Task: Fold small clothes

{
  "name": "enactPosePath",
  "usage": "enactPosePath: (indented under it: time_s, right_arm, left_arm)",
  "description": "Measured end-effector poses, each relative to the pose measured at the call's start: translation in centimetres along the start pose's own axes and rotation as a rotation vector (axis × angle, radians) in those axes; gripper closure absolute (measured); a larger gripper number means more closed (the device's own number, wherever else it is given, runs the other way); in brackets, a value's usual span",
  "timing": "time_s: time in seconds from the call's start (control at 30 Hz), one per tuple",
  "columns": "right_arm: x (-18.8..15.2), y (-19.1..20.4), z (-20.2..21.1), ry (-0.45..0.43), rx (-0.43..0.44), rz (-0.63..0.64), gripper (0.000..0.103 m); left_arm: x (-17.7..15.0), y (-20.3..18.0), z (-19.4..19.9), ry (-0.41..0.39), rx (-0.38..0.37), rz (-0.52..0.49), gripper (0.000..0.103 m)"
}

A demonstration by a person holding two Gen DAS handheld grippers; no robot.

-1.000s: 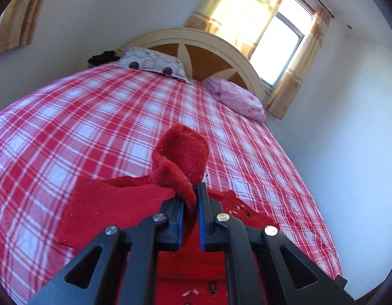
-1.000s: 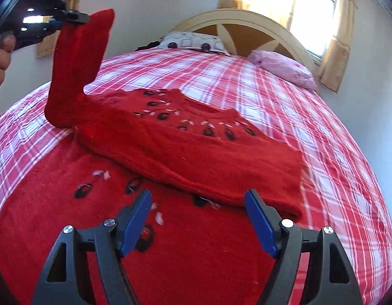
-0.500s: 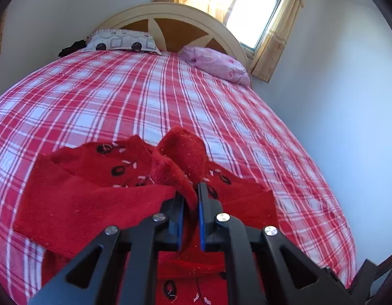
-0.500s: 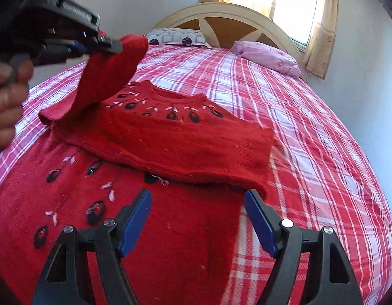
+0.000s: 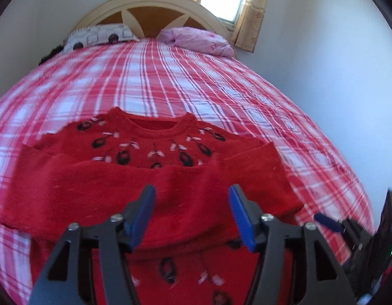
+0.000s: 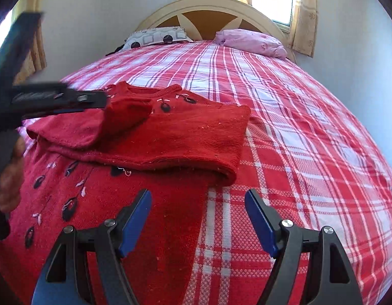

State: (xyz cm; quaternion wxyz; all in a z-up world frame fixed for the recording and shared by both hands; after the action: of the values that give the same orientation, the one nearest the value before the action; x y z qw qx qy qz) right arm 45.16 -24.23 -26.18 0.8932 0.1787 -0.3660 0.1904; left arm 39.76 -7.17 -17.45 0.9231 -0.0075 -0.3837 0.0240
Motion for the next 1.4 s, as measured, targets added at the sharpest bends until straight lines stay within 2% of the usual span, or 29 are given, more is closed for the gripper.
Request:
enactPosePath:
  time_s: [0.07,0.1,0.3,0.33,0.4,0.5,0.6,0.83,0.93,1.0,1.07,1.17,1.23,1.33,1.4]
  right_arm:
    - [0.2,0.2,0.3,-0.020,0.048,-0.028,0.027]
    - [0.4,0.4,0.5,-0.031,0.086,-0.053,0.027]
    - [1.2,2.0,0.1,-0.030,0.261,-0.164,0.027]
    - [1.5,2.4,-0.2,-0.024,0.292,-0.184,0.027]
    - [2.2,2.8,-0.7,-0.018,0.327,-0.213,0.027]
    - [3.7,3.5,-1.9,-0.007,0.339,-0.224,0.027]
    - [4.5,3.6,-3.1,0.022,0.359,-0.257,0.027]
    - [5.0,4.2,-6.0,0.080,0.348,-0.268,0.027]
    - [4.9,4.6,-7.5,0.107,0.353,-0.273,0.027]
    - [4.8,4.9,-8.6,0.126,0.352,-0.272,0.029]
    - [4.8,5.0,-9.4,0.134,0.332,-0.273,0.031]
    - [5.0,5.5,-9.8,0.140,0.319,-0.245,0.043]
    - [4.8,5.9,-10.2,0.155,0.317,-0.220,0.063]
    - [4.7,6.0,-10.6,0.162,0.285,-0.183,0.075]
    - [5.0,5.5,-10.5,0.152,0.291,-0.199,0.090]
  left_arm:
    - [-0.8,2.3,1.0,-0.031,0.044,-0.031,0.025]
    - [-1.4,4.3,1.4,-0.045,0.095,-0.041,0.023]
    - [-4.7,15.3,0.6,-0.016,0.391,-0.027,0.022]
    - [-5.2,16.8,0.3,0.004,0.417,-0.007,0.022]
    - [-6.0,18.8,-0.1,0.037,0.408,0.057,0.022]
    - [-6.6,19.9,-0.9,0.069,0.382,0.111,0.022]
    - [-6.9,19.2,-1.1,0.094,0.334,0.136,0.022]
    - [-6.8,16.7,0.5,0.052,0.241,0.107,0.021]
    - [-6.3,16.1,0.1,0.043,0.256,0.075,0.014]
    - [-5.6,15.9,-0.7,0.028,0.294,0.043,0.014]
    - [-5.5,16.1,-2.1,0.058,0.347,0.017,0.014]
    - [-5.9,17.3,-3.3,0.110,0.352,0.068,0.010]
    - [-6.1,18.2,-3.4,0.115,0.350,0.114,0.007]
    - [-6.6,18.9,-3.3,0.120,0.360,0.153,0.004]
    - [-6.7,19.1,-3.4,0.126,0.371,0.163,0.003]
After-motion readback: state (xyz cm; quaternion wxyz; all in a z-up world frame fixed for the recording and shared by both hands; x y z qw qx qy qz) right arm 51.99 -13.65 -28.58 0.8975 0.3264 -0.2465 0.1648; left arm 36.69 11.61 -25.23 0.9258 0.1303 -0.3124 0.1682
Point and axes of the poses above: each gripper's, at about its wrist camera, not at the fingertips, and z roughly against the way its jaws point, y to its left, x to its top, the point moved 9 cm from there along -z, roughly the way its jaws point, and after that the axes turned 15 degrees about x, right-handed, at the moved point
